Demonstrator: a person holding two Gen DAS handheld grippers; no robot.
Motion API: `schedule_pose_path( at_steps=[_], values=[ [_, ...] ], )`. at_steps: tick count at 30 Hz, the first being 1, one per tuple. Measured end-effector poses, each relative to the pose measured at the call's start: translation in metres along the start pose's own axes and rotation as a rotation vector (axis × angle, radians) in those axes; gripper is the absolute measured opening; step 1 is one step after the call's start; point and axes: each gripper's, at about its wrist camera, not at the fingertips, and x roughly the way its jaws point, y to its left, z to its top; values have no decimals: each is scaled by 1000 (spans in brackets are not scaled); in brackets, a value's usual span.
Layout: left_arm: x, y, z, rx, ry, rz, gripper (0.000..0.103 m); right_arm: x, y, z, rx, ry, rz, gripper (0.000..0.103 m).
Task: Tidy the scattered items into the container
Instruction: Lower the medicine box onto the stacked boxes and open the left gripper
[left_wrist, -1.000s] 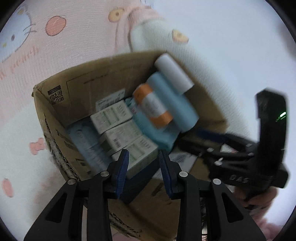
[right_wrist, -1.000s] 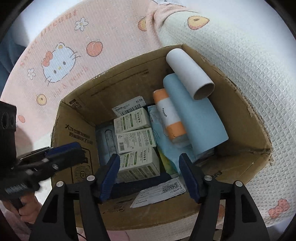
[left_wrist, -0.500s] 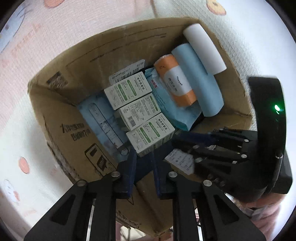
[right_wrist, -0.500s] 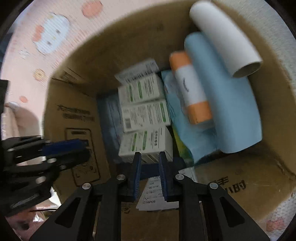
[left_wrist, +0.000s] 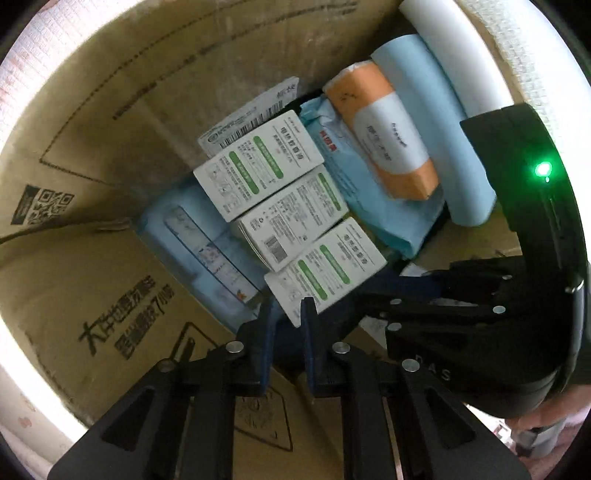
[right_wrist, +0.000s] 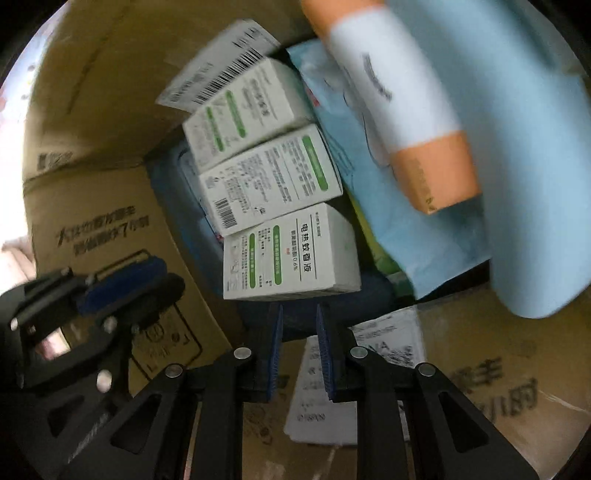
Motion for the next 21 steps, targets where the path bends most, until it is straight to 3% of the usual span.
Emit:
schedule_pose_path(
  at_steps=[5,10,12,16,21],
  values=[
    [-2,2,-2,7,-2,-48,16,6,2,5,6,-12,-79,16],
    [-6,7,-1,-26,-6,-68,16,8,4,14,32,-36,-238,16],
    [-6,9,-1,-33,-10,-77,16,12,0,22,63,3,-186,16],
    [-7,10,-3,-30,-24,-91,16,2,3,27,30,-68,-217,16],
    [-8,10,-2,-23,-61,-56,17,-17,5,6,12,-84,-186,17]
  ],
)
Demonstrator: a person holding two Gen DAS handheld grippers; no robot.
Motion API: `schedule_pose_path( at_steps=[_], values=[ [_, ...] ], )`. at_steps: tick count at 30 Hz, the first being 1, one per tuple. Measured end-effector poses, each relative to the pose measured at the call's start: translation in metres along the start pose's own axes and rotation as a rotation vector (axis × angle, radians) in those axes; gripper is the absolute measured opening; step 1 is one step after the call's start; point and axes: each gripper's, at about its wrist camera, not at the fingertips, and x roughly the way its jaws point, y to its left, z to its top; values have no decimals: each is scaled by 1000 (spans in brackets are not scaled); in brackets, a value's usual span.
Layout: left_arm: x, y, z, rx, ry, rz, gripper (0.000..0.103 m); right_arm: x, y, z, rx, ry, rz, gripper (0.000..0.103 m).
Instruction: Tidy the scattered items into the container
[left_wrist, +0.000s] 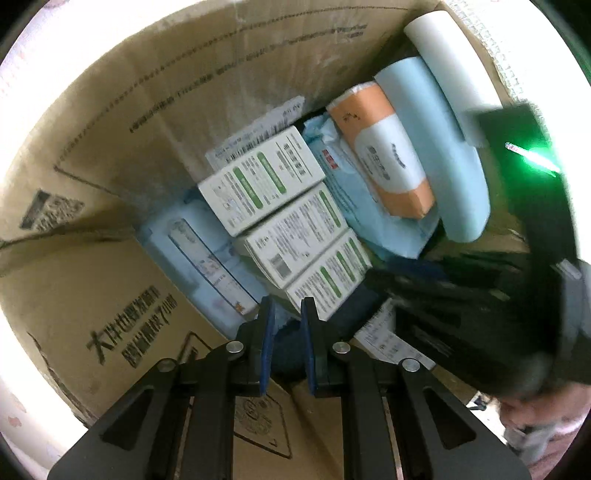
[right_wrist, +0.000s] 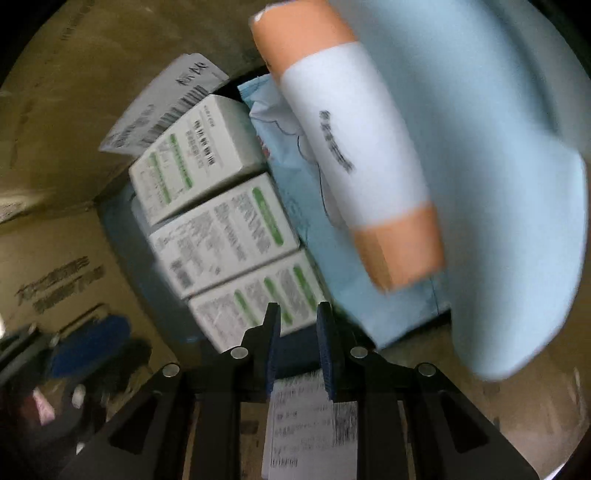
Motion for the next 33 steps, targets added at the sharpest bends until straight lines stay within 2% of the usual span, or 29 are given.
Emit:
schedule_pose_path(
  at_steps=[2,4,6,9,11,14,16,19,21,23,24,26,29,33],
  values=[
    [-1,3,2,-13,-19,-5,19,-16,-1,-12,-22,-58,0,17],
    [-6,4,1,-20,-37,-23,25,-31,-3,-22,-33,-115,-4,17],
    [-13,2,-2,-13,-71,-31,44,-43,-4,-33,-47,-164,0,17],
    [-27,-6,-12,33,-157,9,57,-54,-2,-46,-75,-217,-12,19],
    [-36,-9,-23,79,-226,47,58,-63,0,-59,-87,-306,-33,21],
    [-40,-13,-41,131,-305,42,59,-73,1,-79,-127,-419,-101,27],
    [-43,-10,-57,167,-363,47,59,-83,-2,-83,-136,-485,-112,29],
    [-50,-9,-88,187,-488,80,59,-92,3,-97,-143,-578,-96,37],
    [-51,4,-92,166,-542,77,59,-95,2,-111,-120,-623,-74,43],
    [-55,11,-102,155,-589,40,59,-92,-4,-131,-50,-681,-59,45],
    [-58,12,-113,165,-631,42,59,-88,-8,-139,-4,-702,-59,49],
    [-63,7,-132,187,-704,75,59,-93,-10,-161,14,-773,-34,50],
    [-64,0,-152,204,-766,128,59,-97,7,-176,-16,-776,-91,54],
    [-60,-9,-159,229,-751,115,60,-99,27,-190,-90,-787,-83,60]
  ],
)
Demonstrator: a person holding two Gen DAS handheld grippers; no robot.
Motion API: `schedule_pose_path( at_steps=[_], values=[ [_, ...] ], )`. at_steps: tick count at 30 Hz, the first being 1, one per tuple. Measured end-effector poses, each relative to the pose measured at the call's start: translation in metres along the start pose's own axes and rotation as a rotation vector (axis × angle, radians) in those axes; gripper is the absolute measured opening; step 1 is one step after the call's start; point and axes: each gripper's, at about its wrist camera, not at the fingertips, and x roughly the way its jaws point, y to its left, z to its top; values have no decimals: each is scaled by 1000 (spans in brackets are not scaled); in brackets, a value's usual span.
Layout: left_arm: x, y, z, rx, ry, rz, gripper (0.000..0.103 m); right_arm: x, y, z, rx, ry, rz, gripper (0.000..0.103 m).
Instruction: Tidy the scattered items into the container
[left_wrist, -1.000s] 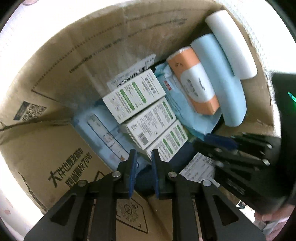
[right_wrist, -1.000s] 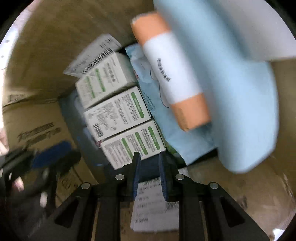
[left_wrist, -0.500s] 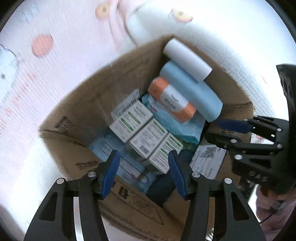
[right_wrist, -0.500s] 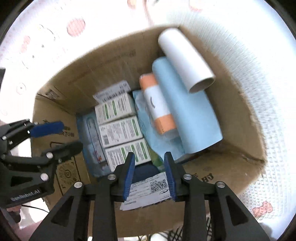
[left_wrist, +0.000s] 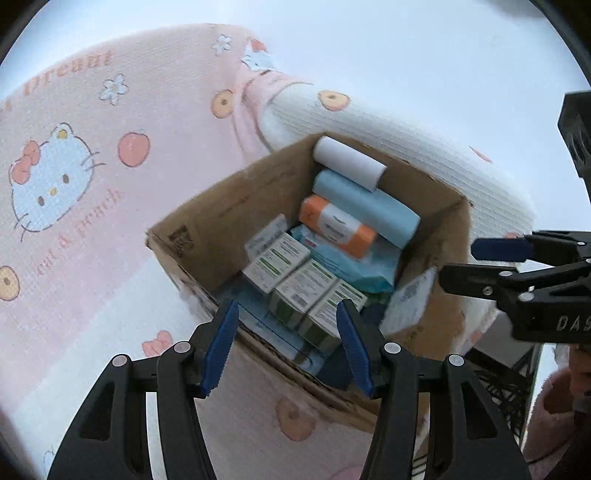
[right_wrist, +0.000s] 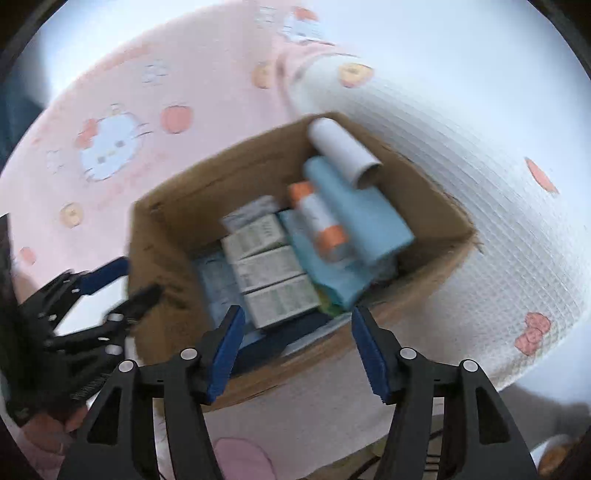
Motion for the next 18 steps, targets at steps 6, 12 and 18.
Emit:
schedule_pose_path(
  at_steps=[6,12,18],
  values=[
    [-7,-5,-8,5,11,14,60,10,22,-17,-65,65,-4,64],
    [-15,2,-11,-30,-1,21,60,9,32,-21,-120,49,-29,64],
    [-13,-1,-10,-40,6,24,60,3,32,-21,-152,34,-47,64]
  ],
)
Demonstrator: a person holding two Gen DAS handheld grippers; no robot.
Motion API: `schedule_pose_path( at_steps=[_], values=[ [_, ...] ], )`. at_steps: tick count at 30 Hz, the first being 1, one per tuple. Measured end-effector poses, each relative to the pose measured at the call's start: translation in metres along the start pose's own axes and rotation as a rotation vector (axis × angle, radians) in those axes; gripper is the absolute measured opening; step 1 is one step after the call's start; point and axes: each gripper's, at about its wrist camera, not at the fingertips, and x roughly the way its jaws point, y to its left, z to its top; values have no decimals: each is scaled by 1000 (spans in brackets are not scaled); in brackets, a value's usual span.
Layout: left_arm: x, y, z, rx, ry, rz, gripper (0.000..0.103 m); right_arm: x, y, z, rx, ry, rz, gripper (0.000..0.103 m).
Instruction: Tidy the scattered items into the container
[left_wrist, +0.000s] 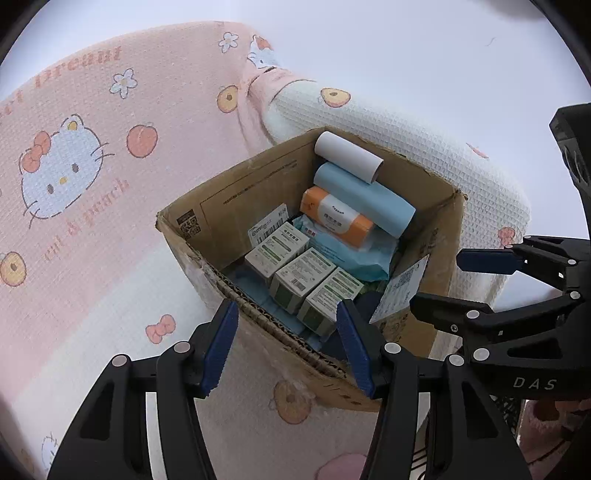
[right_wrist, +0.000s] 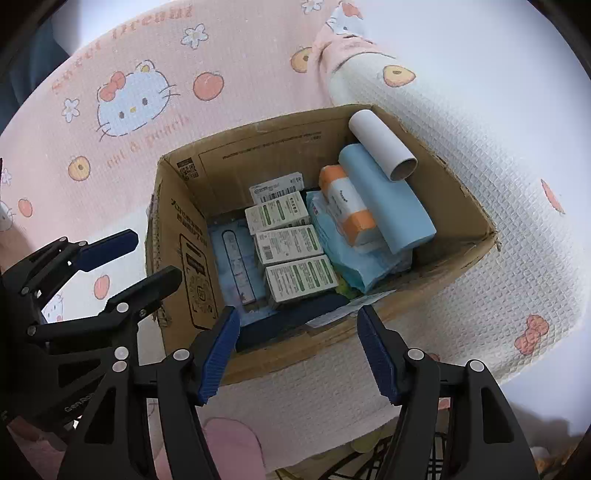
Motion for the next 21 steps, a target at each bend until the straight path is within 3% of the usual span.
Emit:
schedule_pose_path(
  at_steps=[9,15,21],
  values=[
    [-3,-7,1,12,-15,8,60,-6,-7,2,7,-16,-17,64],
    [-2,-3,2,-32,5,-17,60,-5,-8,2,6,-13,-17,64],
    [-5,-7,1,-4,-6,22,60,-5,-7,1,0,-3,-18,64]
  ],
)
